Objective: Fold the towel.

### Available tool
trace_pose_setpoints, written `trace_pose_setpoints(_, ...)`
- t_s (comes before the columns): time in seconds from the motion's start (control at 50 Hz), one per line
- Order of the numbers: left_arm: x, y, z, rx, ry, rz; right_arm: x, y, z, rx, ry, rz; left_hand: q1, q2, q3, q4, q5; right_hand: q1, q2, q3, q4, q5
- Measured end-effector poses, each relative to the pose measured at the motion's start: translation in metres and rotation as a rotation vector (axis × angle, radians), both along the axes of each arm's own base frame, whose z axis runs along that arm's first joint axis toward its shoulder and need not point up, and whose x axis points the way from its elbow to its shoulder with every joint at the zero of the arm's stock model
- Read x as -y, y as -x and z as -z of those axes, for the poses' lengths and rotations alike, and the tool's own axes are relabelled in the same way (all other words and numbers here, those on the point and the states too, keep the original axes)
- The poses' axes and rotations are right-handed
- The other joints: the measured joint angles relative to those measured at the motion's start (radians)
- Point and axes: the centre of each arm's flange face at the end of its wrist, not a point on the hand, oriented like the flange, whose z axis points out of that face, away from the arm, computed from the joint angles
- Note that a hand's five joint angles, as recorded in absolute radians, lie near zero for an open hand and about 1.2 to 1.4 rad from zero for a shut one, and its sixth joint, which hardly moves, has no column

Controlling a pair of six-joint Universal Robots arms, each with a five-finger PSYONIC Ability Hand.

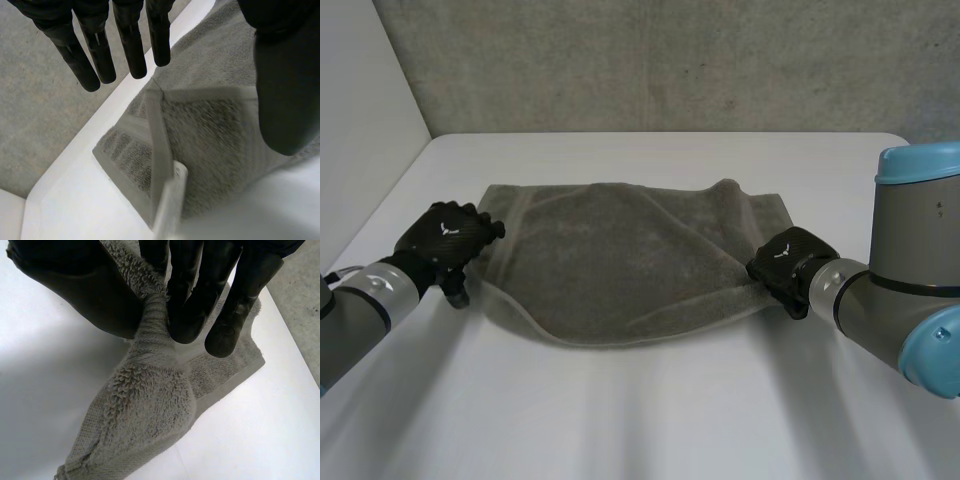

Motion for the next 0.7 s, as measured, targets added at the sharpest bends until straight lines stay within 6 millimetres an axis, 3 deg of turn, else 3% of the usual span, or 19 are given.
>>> trace_pose_setpoints(0.12,0.004,0.003,0.003,0.059,0.018,0.030,0.000,0.000,0.001,-0.001,-0.003,0.000,0.003,0.003,0.010,0.003,0.022,0.000,0.009,0.000,0.000,0.000)
trace_pose_setpoints(0.32,0.004,0.003,0.024,0.202,0.001,0.075,0.002,0.002,0.001,-0.001,-0.002,0.009,0.446,0.434,0.464,0.451,0.476,0.000,0.009,0.000,0.000,0.000)
trace_pose_setpoints(0.36,0.005,0.002,0.029,0.223,-0.017,0.078,0.003,0.003,0.000,0.000,0.000,0.011,0.656,0.642,0.663,0.655,0.676,0.000,0.009,0.000,0.000,0.000)
trace_pose_setpoints(0.4,0.005,0.001,0.032,0.234,-0.032,0.076,0.004,0.003,0.000,0.000,0.001,0.012,0.721,0.706,0.734,0.722,0.748,0.000,0.009,0.000,0.000,0.000)
trace_pose_setpoints(0.54,0.002,-0.003,0.038,0.251,-0.088,0.063,0.004,0.003,-0.001,0.002,0.004,0.014,0.764,0.756,0.784,0.764,0.801,0.000,0.009,0.000,0.000,0.000)
trace_pose_setpoints(0.7,-0.005,-0.003,0.040,0.246,-0.117,0.063,0.004,0.003,0.001,0.001,-0.004,0.016,0.672,0.663,0.691,0.674,0.709,0.000,0.009,0.000,0.000,0.000)
